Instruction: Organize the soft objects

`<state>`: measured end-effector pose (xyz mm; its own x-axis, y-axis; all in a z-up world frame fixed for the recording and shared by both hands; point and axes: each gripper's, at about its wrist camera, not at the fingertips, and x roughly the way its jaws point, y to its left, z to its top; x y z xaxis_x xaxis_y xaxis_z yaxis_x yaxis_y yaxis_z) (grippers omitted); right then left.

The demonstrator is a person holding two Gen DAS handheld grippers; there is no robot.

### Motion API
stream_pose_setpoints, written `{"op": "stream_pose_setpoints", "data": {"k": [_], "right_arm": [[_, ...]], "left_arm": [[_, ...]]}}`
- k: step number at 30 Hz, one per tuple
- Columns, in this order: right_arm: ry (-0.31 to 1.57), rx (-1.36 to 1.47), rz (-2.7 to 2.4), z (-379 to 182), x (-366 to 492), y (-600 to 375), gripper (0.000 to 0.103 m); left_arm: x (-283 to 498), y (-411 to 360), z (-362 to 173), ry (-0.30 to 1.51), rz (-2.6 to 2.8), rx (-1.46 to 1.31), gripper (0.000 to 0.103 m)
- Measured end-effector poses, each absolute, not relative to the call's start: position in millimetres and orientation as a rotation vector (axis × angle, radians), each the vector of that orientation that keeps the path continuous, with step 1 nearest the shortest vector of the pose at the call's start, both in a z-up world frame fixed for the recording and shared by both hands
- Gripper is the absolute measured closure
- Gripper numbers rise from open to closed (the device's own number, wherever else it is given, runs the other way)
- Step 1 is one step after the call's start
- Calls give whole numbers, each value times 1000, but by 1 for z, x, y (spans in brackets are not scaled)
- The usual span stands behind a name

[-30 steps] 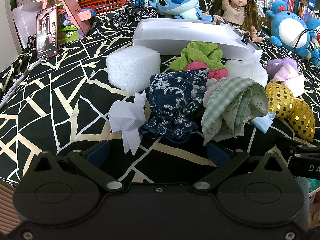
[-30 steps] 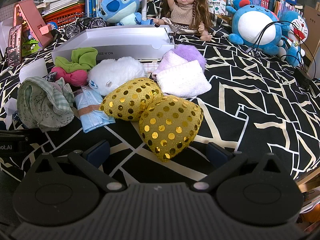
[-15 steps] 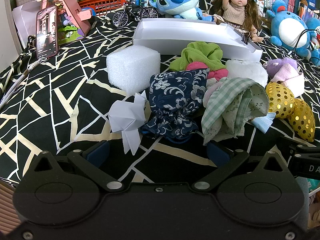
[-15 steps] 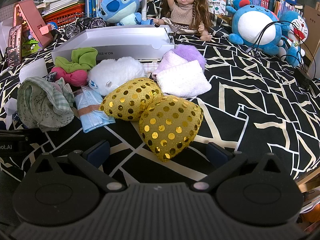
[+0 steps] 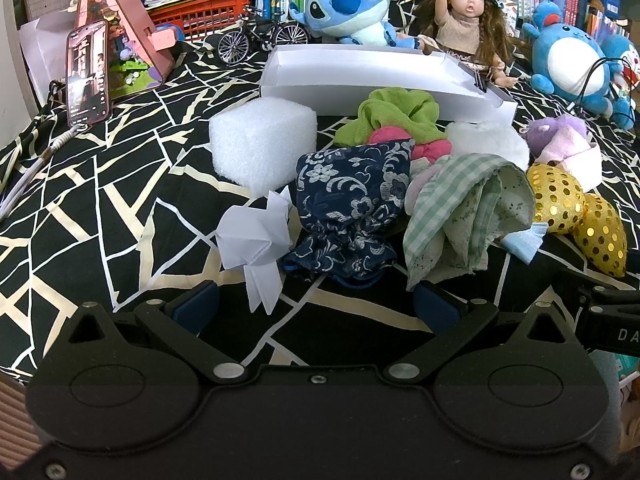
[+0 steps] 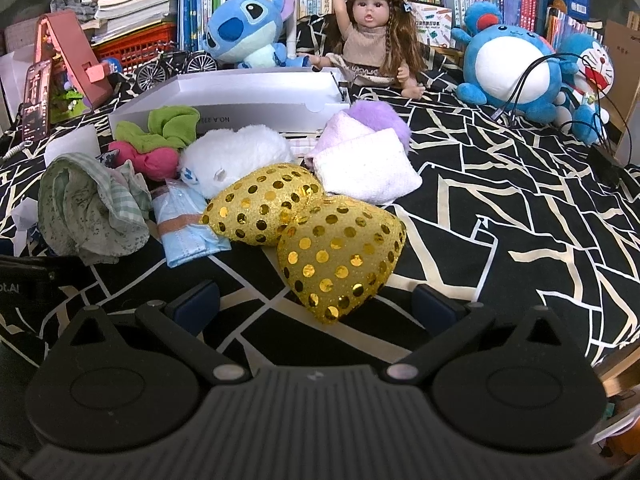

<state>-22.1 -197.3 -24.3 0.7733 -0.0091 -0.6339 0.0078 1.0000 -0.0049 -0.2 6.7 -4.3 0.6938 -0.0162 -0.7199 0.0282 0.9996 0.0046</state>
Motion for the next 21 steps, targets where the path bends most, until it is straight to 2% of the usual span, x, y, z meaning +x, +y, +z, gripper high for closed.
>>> {"op": "stream_pose_setpoints", "data": {"k": [8, 14, 21], "right_arm": [[673, 7, 4, -24, -22, -200, 0], [617, 70, 35, -15, -28, -208, 2], [532, 75, 46, 0, -33, -212, 9]], "left_arm": [[-2, 7, -4, 798, -36, 16, 0], [-5, 10, 3, 801, -57, -1, 9], [-13, 17, 20, 751, -94, -39, 16]]}}
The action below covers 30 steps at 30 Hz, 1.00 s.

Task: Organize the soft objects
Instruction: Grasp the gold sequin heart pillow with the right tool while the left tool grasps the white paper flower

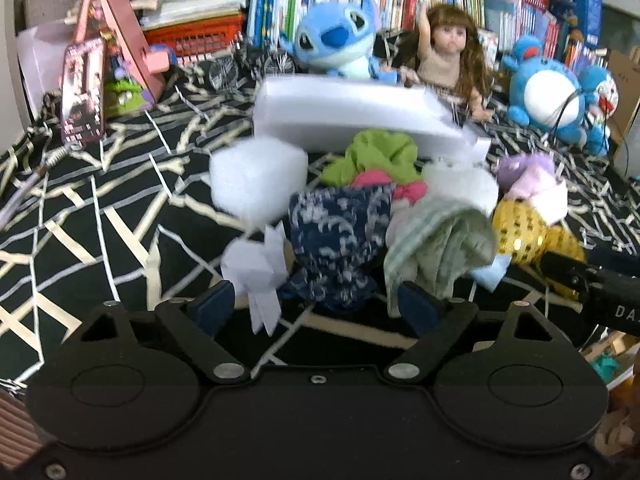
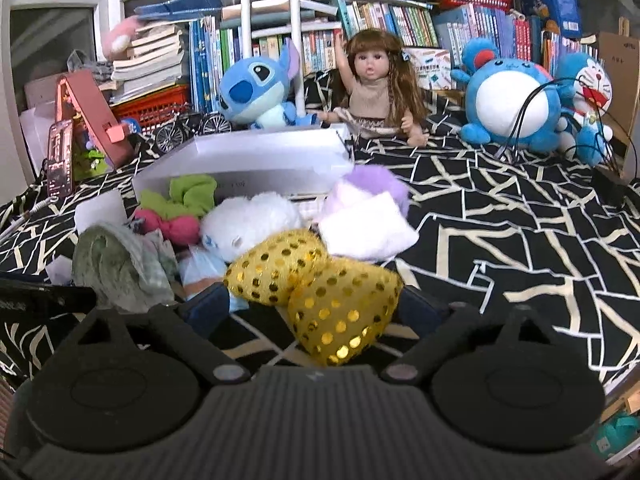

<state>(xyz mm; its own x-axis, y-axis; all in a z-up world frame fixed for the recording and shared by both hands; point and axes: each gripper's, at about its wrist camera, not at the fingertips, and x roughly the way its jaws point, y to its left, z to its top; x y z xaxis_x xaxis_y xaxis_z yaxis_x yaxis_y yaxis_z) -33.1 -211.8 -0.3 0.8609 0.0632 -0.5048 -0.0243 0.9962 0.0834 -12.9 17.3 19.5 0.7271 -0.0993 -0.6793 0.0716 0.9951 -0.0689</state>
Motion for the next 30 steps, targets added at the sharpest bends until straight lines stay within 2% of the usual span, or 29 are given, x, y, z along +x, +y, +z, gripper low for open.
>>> {"op": "stream_pose_setpoints", "data": {"k": [5, 8, 12, 14, 15, 16, 30], "right_arm": [[531, 88, 24, 1, -31, -218, 17], [540, 75, 21, -1, -30, -218, 20], [547, 59, 25, -3, -30, -218, 21], [550, 52, 23, -4, -29, -218, 21], [549, 52, 22, -4, -29, -218, 21], [549, 52, 22, -4, -28, -219, 21], [554, 30, 12, -9, -9, -215, 21]], "left_arm": [[-20, 21, 32, 677, -82, -42, 21], [-19, 22, 34, 671, -79, -49, 28], [-17, 23, 33, 680, -87, -55, 31], [-17, 24, 32, 682, -78, -52, 40], [-18, 25, 32, 684, -74, -54, 52], [-18, 26, 32, 686, -74, -59, 60], [-20, 41, 31, 678, 10, -37, 59]]}}
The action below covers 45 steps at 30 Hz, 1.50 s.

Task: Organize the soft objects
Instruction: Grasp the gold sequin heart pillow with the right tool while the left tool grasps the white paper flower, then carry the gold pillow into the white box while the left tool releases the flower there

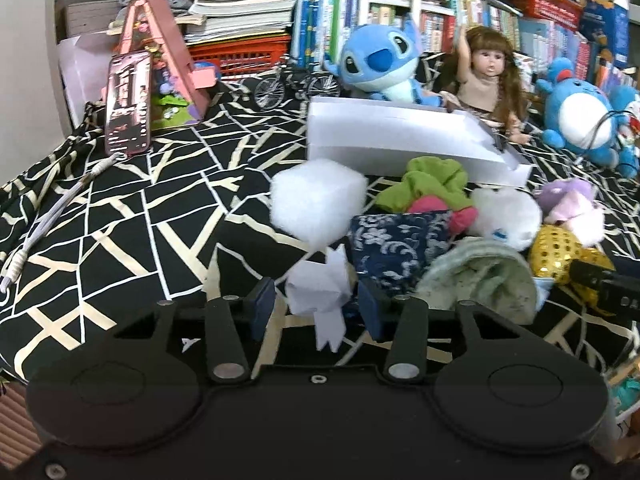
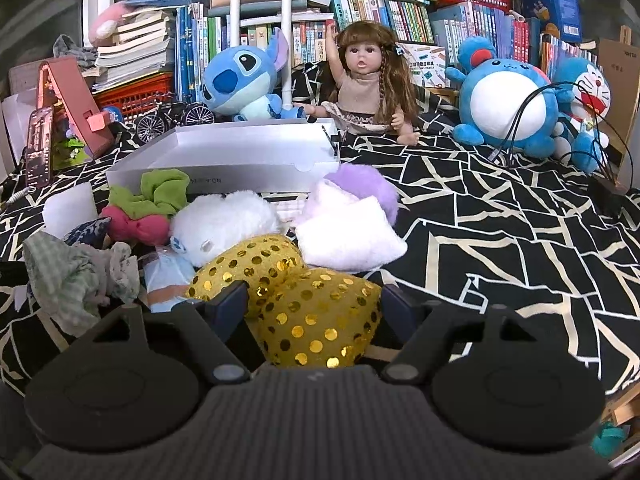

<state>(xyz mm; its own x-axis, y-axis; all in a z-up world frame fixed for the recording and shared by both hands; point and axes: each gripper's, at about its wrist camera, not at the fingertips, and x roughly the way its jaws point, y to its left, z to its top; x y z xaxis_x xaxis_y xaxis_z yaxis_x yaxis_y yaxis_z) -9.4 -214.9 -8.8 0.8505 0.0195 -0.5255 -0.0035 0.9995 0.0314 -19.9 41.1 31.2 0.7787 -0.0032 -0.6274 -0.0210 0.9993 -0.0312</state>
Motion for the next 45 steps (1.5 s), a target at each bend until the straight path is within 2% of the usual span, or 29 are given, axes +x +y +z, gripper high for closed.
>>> {"op": "stream_pose_setpoints", "data": {"k": [8, 12, 15, 18, 20, 21, 23, 24, 30, 33, 45], "right_arm": [[558, -12, 23, -15, 2, -209, 20], [558, -36, 37, -18, 8, -207, 15], [553, -42, 39, -21, 11, -206, 13], [545, -36, 58, -23, 14, -207, 10], [548, -39, 75, -24, 16, -206, 10], [552, -41, 83, -25, 16, -204, 12], [547, -55, 84, -25, 14, -201, 16], [543, -60, 85, -25, 12, -200, 20], [539, -23, 86, -16, 4, -206, 35], [530, -11, 88, -9, 0, -209, 39], [401, -20, 113, 33, -2, -209, 42]], "left_arm": [[-3, 44, 17, 683, 36, -47, 58], [5, 47, 10, 699, 38, -82, 49], [7, 52, 6, 697, 53, -107, 46], [7, 56, 3, 693, 53, -126, 35], [7, 55, 2, 688, 54, -117, 34], [7, 54, 2, 684, 54, -113, 38], [5, 53, 2, 677, 52, -112, 53], [5, 53, 2, 676, 49, -117, 68], [3, 56, 6, 678, 28, -166, 69], [0, 56, 12, 659, 23, -163, 69], [14, 54, 49, 572, 2, -116, 69]]}}
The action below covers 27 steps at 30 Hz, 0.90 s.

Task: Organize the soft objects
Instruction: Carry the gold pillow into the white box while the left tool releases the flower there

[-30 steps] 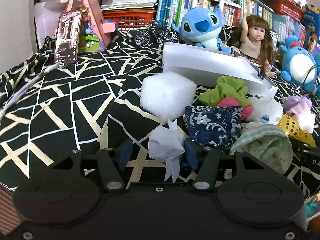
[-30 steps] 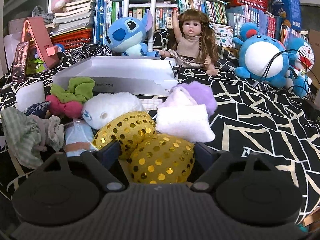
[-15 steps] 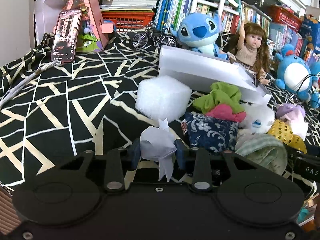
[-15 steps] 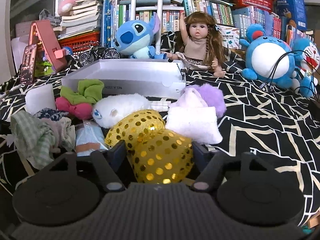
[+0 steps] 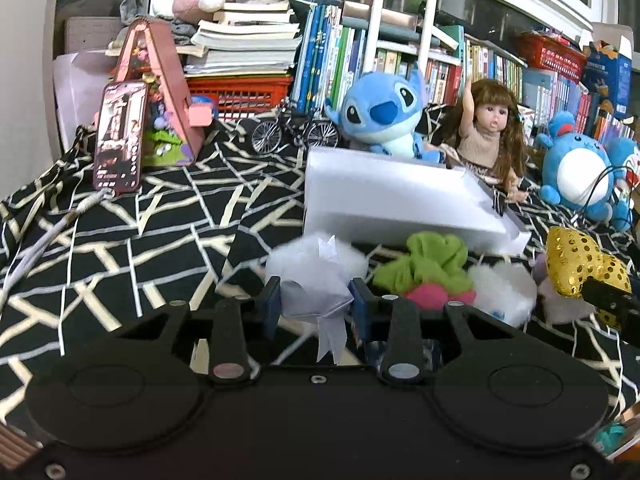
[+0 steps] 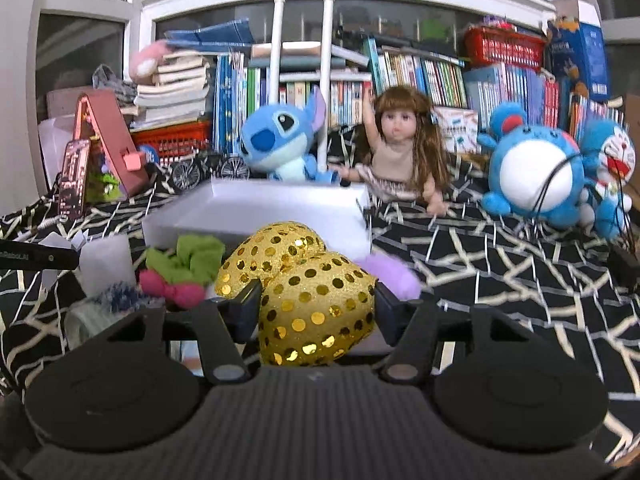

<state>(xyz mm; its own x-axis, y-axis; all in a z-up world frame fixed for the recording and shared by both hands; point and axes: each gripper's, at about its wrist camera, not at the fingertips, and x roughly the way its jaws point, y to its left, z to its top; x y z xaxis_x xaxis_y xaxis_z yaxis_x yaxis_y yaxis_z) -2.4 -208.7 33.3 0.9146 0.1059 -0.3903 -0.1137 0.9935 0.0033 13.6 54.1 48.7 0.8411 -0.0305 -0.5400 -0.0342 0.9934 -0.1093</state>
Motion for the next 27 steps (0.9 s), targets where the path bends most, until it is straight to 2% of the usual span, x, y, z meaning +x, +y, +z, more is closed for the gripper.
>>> {"op": "stream_pose_setpoints", "data": {"k": [7, 17, 27], "right_arm": [[387, 51, 133, 53, 34, -222, 42], [460, 96, 194, 72, 125, -224, 42], [590, 81, 210, 61, 200, -207, 42]], "left_arm": [[49, 57, 73, 552, -38, -135, 69], [130, 50, 101, 558, -94, -191, 69], [228, 15, 84, 657, -121, -170, 69]]}}
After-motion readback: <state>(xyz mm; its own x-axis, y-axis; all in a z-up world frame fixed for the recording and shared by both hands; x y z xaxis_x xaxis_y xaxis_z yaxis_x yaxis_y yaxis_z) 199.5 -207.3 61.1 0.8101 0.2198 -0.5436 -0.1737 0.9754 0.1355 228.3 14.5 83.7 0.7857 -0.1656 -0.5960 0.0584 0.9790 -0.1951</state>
